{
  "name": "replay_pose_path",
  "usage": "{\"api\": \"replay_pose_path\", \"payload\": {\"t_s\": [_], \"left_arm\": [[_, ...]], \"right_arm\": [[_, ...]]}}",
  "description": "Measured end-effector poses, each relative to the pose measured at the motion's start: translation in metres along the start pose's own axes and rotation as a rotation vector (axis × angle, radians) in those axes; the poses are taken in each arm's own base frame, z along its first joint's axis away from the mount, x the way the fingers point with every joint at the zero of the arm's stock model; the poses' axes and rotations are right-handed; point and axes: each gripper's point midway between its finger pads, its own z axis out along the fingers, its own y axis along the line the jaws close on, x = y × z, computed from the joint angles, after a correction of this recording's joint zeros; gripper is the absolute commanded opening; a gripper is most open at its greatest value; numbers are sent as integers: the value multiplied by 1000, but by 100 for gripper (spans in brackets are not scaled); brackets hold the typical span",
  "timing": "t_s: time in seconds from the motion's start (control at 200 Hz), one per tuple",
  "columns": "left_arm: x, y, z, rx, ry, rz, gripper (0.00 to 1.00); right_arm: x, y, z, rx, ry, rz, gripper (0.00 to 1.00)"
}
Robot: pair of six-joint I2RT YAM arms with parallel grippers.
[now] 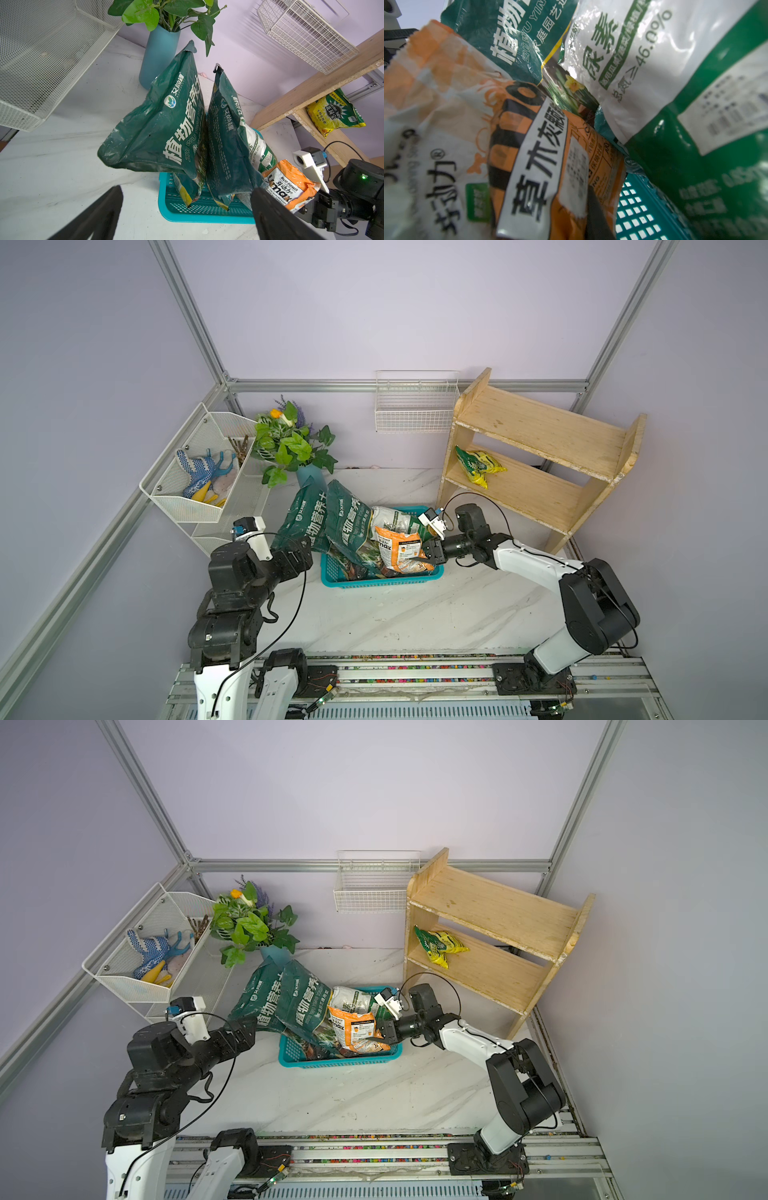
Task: Take down the fertilizer bag from the shelf
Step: Place the fertilizer bag in the storage box, then adjust the fertilizer bag in the storage box.
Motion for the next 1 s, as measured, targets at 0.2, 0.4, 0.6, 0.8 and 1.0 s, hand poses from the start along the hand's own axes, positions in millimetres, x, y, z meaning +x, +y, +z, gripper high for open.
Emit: {"api": "replay_pose_path", "payload": {"t_s": [0.2, 0.4, 0.6, 0.8, 1.0], "left_arm": [[0, 0, 0, 0, 0, 0, 100], [0, 0, 0, 0, 0, 0, 100], [0, 0, 0, 0, 0, 0, 100], [0, 0, 0, 0, 0, 0, 100], [0, 0, 0, 0, 0, 0, 100]], "right_arm": [[-5, -12, -1, 90, -1, -10, 28], [-9, -43, -9, 290, -38, -39, 54], [-24, -33, -35, 412, -133, -106, 54], [-35, -22, -52, 459, -206, -160, 56], [-27, 9, -46, 437, -208, -273, 75]]}}
